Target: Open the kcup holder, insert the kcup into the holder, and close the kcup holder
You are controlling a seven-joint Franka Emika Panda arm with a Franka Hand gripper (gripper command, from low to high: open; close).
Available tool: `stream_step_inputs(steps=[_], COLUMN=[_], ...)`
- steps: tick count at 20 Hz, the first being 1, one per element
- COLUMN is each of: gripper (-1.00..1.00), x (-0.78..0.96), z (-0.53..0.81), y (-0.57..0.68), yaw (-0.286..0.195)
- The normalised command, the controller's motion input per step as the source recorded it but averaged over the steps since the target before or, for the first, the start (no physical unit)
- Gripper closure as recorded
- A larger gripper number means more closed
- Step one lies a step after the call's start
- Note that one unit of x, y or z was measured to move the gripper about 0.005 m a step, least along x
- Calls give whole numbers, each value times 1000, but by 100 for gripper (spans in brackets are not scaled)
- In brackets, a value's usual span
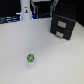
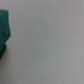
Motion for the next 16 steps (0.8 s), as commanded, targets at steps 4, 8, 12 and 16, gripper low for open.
stream_step_inputs(steps=[4, 8, 12, 16], gripper=[-100, -100, -100, -100], x=[-226, -197, -191, -241], z=[58, 4, 6, -21], y=[552, 731, 744, 742], yaw=[-121, -171, -174, -167])
